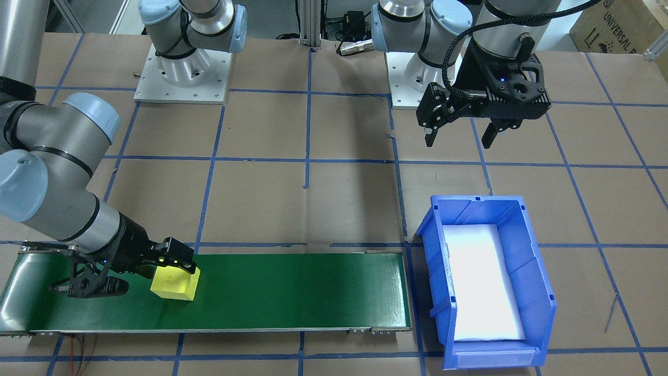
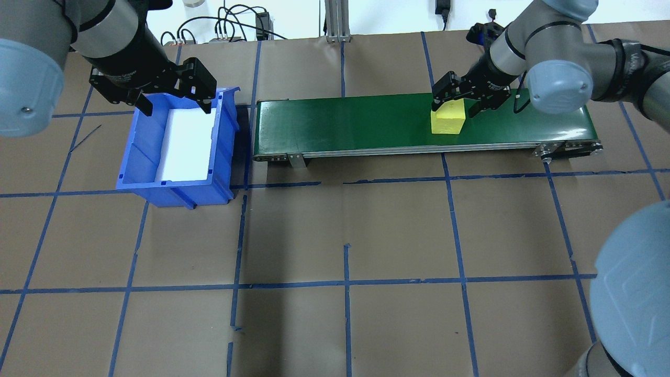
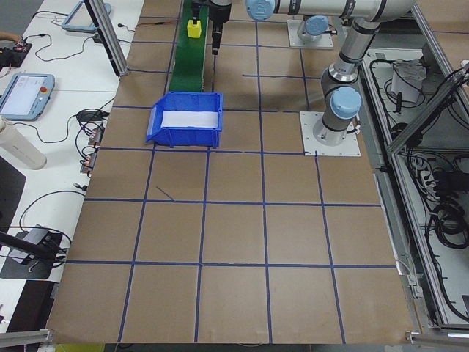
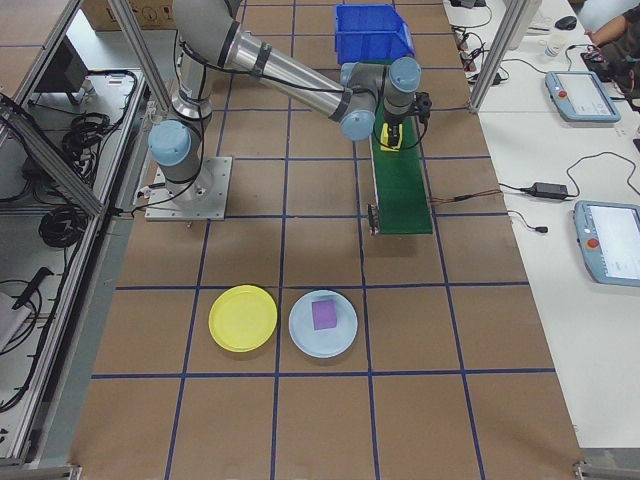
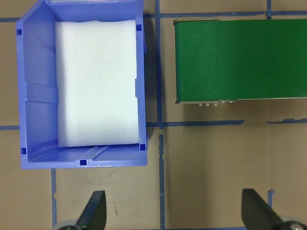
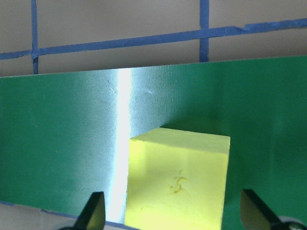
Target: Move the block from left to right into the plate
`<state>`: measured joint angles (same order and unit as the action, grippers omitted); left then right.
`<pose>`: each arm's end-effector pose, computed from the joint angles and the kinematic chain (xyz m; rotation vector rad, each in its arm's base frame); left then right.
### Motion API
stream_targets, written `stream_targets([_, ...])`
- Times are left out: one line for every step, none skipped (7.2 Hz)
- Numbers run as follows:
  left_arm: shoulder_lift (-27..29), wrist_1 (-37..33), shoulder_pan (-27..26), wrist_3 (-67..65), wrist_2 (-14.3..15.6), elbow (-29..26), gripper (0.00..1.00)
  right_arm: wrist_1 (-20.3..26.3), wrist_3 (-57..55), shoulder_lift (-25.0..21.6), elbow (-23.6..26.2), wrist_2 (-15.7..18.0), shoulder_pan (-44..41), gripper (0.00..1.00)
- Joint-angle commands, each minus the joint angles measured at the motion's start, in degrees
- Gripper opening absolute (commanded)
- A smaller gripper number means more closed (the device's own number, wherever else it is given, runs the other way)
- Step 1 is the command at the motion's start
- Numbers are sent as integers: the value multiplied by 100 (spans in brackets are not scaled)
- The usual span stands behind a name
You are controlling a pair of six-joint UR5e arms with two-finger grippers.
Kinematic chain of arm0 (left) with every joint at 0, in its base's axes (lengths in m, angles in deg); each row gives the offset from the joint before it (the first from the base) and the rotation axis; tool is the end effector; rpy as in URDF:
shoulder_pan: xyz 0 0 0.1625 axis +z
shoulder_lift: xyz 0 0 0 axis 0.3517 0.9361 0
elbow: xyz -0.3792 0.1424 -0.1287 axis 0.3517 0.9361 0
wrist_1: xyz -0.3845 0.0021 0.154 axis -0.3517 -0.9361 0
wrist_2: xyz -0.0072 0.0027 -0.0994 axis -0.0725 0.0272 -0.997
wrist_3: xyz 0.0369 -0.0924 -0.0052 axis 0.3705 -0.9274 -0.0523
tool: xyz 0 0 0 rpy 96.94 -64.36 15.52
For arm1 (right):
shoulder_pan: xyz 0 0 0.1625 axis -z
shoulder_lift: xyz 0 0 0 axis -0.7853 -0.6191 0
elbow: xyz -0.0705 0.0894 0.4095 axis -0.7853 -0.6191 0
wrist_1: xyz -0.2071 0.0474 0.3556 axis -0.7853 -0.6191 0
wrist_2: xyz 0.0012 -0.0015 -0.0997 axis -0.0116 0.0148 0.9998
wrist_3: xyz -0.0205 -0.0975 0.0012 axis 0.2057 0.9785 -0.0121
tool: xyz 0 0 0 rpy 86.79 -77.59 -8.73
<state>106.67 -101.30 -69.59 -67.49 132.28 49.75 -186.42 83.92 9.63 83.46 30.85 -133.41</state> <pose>-0.1352 -0.4970 0.5055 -0.0140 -3.1313 0.2148 0.0730 -0.6477 0.2727 0.0201 2.8111 -0.1192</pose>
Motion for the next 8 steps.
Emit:
stream_targets([-1,0,0,4,0,3,100,-336,51,226,-6,525,1,61])
stream_targets([-1,0,0,4,0,-6,100,-337,60,209,-6,668,1,49])
stream_targets([-1,0,0,4,0,3,100,-328,86,165,-111,687,10,47])
stream_targets([-1,0,0,4,0,-6,100,-215,260,-70,-181,1122,10,48])
stream_targets([-1,0,0,4,0,3,100,-22,827,-430,-121,1474,36,48])
stream_targets([-1,0,0,4,0,3,100,249,1399,-755,-33,2009,202,48])
stream_targets([-1,0,0,4,0,3,100,591,1857,-1176,211,2162,621,48])
stream_targets([-1,0,0,-5,0,-6,100,760,2471,-1450,501,2198,1191,48])
